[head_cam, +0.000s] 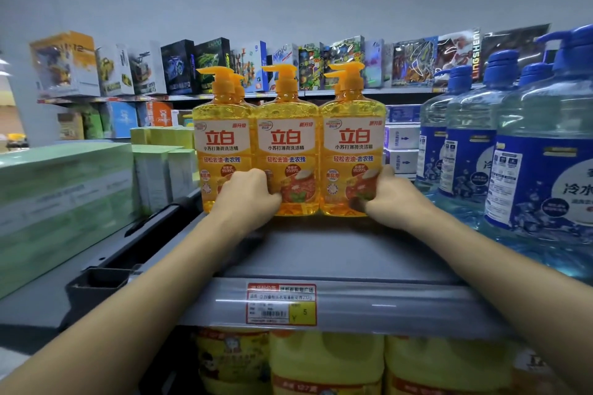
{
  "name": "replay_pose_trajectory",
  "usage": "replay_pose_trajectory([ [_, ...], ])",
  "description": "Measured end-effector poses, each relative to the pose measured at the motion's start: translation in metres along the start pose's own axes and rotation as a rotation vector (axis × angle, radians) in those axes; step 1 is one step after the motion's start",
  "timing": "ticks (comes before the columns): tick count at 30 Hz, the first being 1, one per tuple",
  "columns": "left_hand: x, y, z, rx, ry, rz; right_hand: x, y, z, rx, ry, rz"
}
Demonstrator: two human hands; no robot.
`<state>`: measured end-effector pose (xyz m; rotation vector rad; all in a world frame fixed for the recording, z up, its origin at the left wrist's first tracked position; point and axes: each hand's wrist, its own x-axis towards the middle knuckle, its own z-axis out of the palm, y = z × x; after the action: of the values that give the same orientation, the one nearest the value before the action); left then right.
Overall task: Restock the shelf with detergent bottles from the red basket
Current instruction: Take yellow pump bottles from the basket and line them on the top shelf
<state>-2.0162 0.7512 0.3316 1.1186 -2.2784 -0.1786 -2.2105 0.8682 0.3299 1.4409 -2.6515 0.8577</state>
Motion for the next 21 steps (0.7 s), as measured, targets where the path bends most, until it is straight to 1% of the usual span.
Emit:
replay_pose_trajectory([
  [2, -0.007, -0.008, -0.015, -0.068, -0.038, 0.012, -0.01, -0.004, -0.014, -0.116, -0.016, -0.006],
  [4, -0.017, -0.025, -0.036, -0.113, -0.006, -0.029, -0.025, -0.016, -0.028, -0.221, 0.016, -0.022],
  [6, -0.024, -0.048, -0.054, -0.135, 0.037, -0.089, -0.039, -0.035, -0.032, -0.247, 0.083, -0.087],
  [7, -0.025, -0.059, -0.06, -0.123, 0.043, -0.125, -0.043, -0.047, -0.029, -0.235, 0.075, -0.123],
  [8, -0.024, -0.07, -0.063, -0.105, 0.043, -0.157, -0.046, -0.06, -0.023, -0.214, 0.03, -0.146],
  [10, -0.022, -0.084, -0.06, -0.12, 0.006, -0.208, -0.042, -0.081, -0.002, -0.225, -0.081, -0.17],
  [11, -0.021, -0.089, -0.055, -0.161, -0.025, -0.223, -0.036, -0.088, 0.009, -0.258, -0.096, -0.179],
  [13, -0.023, -0.091, -0.045, -0.271, -0.122, -0.215, -0.024, -0.094, 0.025, -0.333, -0.066, -0.177],
  [14, -0.022, -0.091, -0.04, -0.303, -0.166, -0.183, -0.02, -0.095, 0.029, -0.359, -0.048, -0.16],
  [17, -0.022, -0.091, -0.035, -0.241, -0.257, -0.103, -0.013, -0.098, 0.036, -0.374, -0.018, -0.117],
  [21, -0.014, -0.1, -0.032, -0.212, -0.291, -0.124, -0.014, -0.102, 0.042, -0.403, 0.035, -0.075],
])
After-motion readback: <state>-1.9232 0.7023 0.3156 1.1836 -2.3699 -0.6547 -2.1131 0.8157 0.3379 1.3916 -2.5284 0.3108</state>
